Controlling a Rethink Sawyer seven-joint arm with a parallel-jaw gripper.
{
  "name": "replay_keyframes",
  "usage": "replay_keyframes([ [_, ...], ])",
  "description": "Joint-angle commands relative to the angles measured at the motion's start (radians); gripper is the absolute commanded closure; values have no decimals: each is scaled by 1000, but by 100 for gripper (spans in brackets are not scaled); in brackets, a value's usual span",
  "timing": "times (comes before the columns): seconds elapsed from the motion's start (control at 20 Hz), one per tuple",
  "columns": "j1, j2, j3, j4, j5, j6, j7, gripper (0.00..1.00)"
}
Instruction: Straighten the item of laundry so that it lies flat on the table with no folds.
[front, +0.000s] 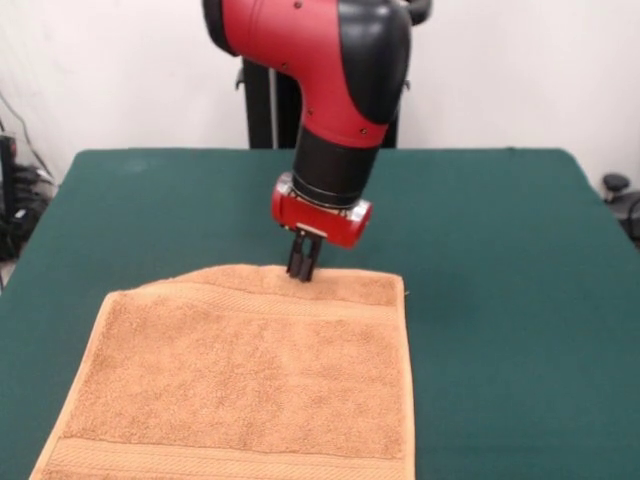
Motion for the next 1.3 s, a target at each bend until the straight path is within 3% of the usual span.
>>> replay_keyframes([
  [0.05, 28, 25, 73, 86, 96, 7, 302, 100],
  [0.3, 53, 24, 55, 91, 115, -6, 301, 100],
  [0.6, 20, 29, 85, 88, 111, -16, 268, 100],
  [0.9, 131, 61, 1, 50, 164, 9, 318, 100],
  [1.3, 166, 73, -15, 34, 207, 11, 299, 100],
])
